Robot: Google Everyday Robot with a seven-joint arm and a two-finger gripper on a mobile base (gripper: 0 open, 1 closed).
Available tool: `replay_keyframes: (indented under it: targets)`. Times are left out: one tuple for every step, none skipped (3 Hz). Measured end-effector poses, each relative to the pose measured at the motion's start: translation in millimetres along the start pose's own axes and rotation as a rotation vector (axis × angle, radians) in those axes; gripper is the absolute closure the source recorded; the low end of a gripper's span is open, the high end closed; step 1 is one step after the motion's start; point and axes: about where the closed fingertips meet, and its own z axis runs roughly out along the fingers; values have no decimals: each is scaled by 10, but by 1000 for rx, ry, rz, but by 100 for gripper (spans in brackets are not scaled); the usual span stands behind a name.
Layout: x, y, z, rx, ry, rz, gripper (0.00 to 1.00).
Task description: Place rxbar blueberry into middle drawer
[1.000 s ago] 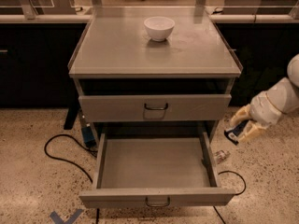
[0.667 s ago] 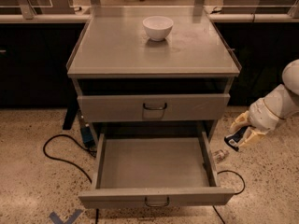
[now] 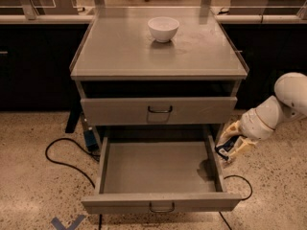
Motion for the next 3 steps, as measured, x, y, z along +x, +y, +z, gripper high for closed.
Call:
replay_keyframes:
  targets:
    - [-477, 61, 410, 33, -165, 21, 100]
    - [-474, 61, 410, 33, -164, 21, 100]
    - [-548, 123, 736, 27, -221, 38, 100]
